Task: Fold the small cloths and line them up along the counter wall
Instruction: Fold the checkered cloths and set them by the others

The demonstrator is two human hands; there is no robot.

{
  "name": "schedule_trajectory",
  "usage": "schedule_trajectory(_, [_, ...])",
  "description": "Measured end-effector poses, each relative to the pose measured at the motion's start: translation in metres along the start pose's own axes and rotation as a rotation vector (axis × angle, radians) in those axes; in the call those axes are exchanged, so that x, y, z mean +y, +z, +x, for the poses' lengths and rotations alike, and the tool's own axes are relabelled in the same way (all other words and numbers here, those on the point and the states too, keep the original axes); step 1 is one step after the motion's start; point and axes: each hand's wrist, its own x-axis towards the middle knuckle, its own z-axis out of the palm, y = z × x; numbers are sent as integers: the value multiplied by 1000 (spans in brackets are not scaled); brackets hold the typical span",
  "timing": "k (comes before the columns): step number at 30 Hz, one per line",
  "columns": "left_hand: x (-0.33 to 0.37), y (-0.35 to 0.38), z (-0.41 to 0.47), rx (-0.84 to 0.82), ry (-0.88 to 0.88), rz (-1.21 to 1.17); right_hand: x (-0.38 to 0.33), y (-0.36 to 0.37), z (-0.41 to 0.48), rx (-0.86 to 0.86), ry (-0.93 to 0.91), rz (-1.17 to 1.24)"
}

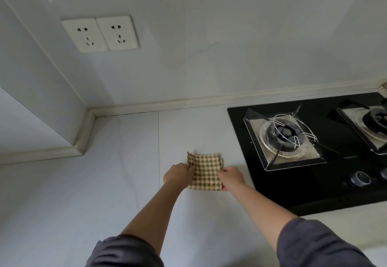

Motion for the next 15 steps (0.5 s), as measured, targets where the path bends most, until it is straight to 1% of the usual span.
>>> schedule_trajectory(3, [5,4,-2,46,2,141,-2,5,-4,52,-3,-104])
schedule_trajectory(6, [5,8,-5,105,46,225,-5,5,-9,44,-10,-142])
schedule_trajectory(10, [6,9,-7,161,43,263,-6,4,-3,38,42,-107])
schedule_trajectory(13, [8,9,-8,173,-6,212,-8,0,6,-3,68,-97])
schedule_trajectory(15, [11,7,-9,250,-3,225,-7,-1,10,-33,74,-83])
